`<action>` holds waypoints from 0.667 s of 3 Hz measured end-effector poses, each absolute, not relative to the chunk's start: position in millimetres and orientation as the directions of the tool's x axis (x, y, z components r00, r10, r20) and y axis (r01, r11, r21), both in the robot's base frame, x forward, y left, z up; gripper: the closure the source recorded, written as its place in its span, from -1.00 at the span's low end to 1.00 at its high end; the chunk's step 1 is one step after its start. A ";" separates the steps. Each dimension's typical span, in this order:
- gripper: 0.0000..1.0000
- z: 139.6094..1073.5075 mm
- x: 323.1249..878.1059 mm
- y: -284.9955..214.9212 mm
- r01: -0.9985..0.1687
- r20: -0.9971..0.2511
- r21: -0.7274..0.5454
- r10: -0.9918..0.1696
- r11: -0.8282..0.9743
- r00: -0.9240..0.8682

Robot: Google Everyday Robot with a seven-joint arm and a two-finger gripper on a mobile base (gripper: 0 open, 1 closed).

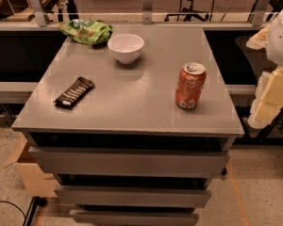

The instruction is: Knock coke can over

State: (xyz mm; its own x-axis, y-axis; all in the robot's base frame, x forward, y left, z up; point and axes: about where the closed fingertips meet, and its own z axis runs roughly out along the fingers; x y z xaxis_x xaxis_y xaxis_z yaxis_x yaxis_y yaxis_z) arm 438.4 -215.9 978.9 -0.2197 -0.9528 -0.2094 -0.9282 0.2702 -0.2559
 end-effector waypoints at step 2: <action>-1.00 969.0 455.1 -214.2 -0.911 -0.292 -0.276 -0.930 0.306 -0.223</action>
Offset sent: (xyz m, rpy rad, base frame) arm 0.0697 0.0013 -0.0453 0.3080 -0.1453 -0.0609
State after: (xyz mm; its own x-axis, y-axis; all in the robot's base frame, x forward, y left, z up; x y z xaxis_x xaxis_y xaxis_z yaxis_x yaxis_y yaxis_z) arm 455.1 -214.2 969.0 -0.2234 -0.9301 -0.2916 -0.9112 0.3055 -0.2763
